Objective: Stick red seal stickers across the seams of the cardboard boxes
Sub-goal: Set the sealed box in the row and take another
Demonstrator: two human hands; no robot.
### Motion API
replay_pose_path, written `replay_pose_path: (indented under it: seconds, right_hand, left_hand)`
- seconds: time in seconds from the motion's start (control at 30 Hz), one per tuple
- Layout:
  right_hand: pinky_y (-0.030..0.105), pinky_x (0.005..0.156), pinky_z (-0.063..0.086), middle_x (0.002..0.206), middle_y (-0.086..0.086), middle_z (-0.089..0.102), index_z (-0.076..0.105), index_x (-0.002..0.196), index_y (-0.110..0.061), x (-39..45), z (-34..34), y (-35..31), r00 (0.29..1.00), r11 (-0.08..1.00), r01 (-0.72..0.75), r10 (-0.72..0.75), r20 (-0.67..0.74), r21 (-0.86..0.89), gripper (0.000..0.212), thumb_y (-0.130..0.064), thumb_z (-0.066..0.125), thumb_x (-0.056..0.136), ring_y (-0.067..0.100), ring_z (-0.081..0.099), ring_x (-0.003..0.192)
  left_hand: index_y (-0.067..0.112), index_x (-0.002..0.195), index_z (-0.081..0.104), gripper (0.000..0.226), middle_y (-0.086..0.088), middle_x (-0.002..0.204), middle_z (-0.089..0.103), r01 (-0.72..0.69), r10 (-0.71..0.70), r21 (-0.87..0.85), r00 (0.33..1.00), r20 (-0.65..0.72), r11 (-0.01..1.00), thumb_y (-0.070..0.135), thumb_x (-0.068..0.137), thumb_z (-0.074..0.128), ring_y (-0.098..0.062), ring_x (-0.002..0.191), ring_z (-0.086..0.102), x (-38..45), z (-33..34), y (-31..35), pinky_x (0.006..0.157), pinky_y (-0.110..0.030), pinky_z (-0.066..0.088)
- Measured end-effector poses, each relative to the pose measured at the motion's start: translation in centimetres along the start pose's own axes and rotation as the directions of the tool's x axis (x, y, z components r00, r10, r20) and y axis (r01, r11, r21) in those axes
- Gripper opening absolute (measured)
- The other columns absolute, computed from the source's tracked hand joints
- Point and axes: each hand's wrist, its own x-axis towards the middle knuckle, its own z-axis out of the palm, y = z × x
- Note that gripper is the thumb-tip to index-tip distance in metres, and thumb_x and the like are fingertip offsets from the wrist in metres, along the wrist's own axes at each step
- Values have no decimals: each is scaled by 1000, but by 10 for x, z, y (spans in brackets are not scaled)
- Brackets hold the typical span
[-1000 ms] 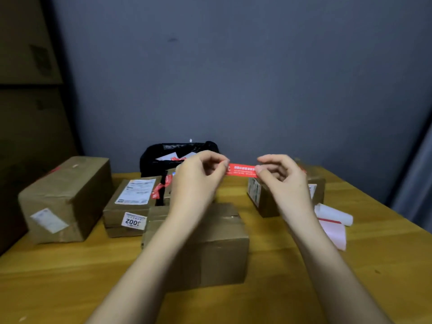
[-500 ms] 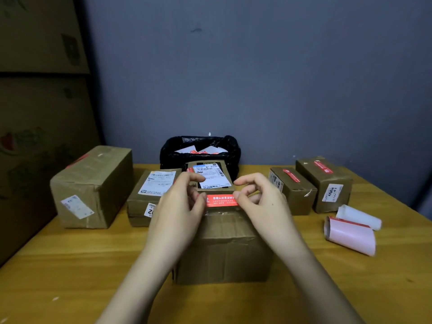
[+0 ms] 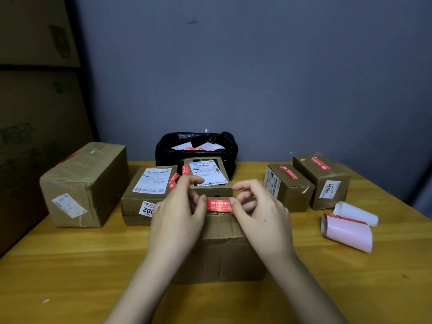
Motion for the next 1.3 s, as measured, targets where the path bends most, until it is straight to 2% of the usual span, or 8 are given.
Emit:
replay_pose_path:
  seconds: [0.23, 0.37, 0.5, 0.63, 0.8, 1.03, 1.2, 1.3]
  right_hand:
    - [13, 58, 45, 82, -20, 60, 58, 102, -34, 1, 2, -1, 999, 999, -29, 30, 20, -42, 15, -35, 64, 89, -4, 60, 69]
    - [14, 58, 45, 77, -16, 62, 59, 97, -34, 6, 0, -2, 994, 995, -93, 91, 66, 35, 12, -32, 66, 87, -2, 60, 68]
    - [25, 64, 48, 70, -12, 60, 58, 94, -31, 13, 1, -7, 988, 989, -125, 117, 103, 76, 11, -31, 67, 86, 2, 59, 67]
    - [27, 64, 47, 72, -14, 57, 56, 97, -33, 13, 5, -12, 988, 995, -95, 95, 118, -9, 11, -33, 64, 89, 4, 58, 71]
    - [18, 57, 40, 74, -12, 57, 56, 100, -31, 13, 6, -13, 989, 996, -69, 75, 130, -51, 13, -30, 64, 89, 3, 56, 70]
    - [9, 52, 30, 75, -13, 53, 55, 102, -32, 7, 5, -16, 991, 993, -4, 19, 130, -115, 15, -27, 63, 90, -2, 50, 68]
    - [9, 58, 33, 75, -14, 48, 57, 105, -27, 6, 5, -19, 992, 991, 33, -17, 125, -129, 16, -23, 63, 91, 0, 47, 68]
    - [17, 67, 37, 77, -14, 45, 57, 107, -26, 5, 5, -20, 992, 988, 56, -39, 123, -142, 17, -22, 62, 91, 3, 47, 71]
  left_hand:
    - [33, 116, 48, 28, 11, 75, 58, 10, -10, 19, 1000, -21, 1000, 25, 91, 57, -10, 78, 60, 0, -3, -2, 80, -42, 50]
    - [33, 115, 48, 27, 12, 72, 57, -1, 4, 60, 999, -42, 998, 27, 90, 58, -8, 74, 59, 0, -5, -6, 80, -41, 49]
    - [33, 112, 48, 25, 13, 70, 57, 18, -17, 65, 1000, -15, 998, 27, 90, 58, -8, 73, 58, 6, -8, -10, 80, -42, 49]
    - [32, 117, 46, 27, 14, 73, 55, -3, -4, 157, 999, 44, 988, 27, 92, 55, -11, 78, 60, 9, -11, -10, 78, -39, 50]
    - [32, 123, 41, 32, 15, 77, 54, -32, 2, 245, 993, 120, 969, 30, 93, 53, -17, 92, 62, 13, -11, -11, 85, -39, 49]
    - [29, 127, 37, 37, 3, 105, 63, -91, 52, 320, 990, 127, 943, 28, 93, 52, -22, 101, 60, 15, -8, -11, 83, -36, 46]
    - [27, 128, 36, 37, 3, 106, 63, -130, 103, 393, 991, 88, 910, 31, 94, 49, -22, 101, 61, 13, -3, -12, 81, -36, 46]
    - [26, 128, 36, 37, 3, 105, 63, -143, 124, 424, 990, 74, 894, 31, 94, 49, -22, 100, 62, 12, -1, -14, 80, -37, 49]
